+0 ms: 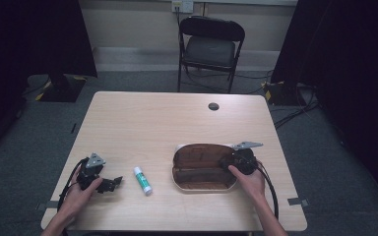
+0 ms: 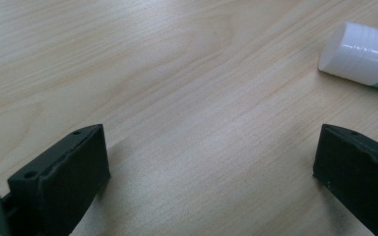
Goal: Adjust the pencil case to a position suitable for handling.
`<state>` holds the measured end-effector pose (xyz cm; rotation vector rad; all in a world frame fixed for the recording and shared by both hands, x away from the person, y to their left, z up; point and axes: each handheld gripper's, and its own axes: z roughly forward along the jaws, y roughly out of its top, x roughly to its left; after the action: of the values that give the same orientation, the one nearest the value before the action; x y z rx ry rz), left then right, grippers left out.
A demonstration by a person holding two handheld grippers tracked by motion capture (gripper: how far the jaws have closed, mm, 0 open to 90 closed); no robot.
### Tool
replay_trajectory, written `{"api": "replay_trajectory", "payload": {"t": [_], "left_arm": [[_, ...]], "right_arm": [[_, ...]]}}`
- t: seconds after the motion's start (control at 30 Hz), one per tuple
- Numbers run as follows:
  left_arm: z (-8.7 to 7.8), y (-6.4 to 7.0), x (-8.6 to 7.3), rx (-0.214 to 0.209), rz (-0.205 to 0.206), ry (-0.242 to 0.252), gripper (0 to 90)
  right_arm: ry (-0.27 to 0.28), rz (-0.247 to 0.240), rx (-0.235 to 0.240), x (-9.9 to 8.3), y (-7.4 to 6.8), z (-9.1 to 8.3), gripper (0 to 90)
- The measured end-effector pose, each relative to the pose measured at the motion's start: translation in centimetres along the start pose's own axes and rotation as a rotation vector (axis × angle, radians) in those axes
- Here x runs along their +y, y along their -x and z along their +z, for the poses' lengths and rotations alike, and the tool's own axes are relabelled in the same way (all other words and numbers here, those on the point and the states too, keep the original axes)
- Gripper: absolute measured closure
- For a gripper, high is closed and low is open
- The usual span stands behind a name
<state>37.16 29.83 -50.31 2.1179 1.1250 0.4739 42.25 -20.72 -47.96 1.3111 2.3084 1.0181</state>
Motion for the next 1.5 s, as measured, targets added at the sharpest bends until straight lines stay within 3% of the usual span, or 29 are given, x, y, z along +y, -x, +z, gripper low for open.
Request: {"api": "replay_trajectory", "payload": {"t": [0.77,1.5], "left_arm": [[0.0,0.0,0.0,0.001,0.002,0.000,0.0],[0.0,0.1,0.1,0.001,0.004,-0.002,0.2]], "right_arm": [[-0.014,-0.009,0.025,-0.5,-2.6,0.0,30.8],[-0.016,-0.067,0.065,-0.1,-4.9,0.6,27.2]]}}
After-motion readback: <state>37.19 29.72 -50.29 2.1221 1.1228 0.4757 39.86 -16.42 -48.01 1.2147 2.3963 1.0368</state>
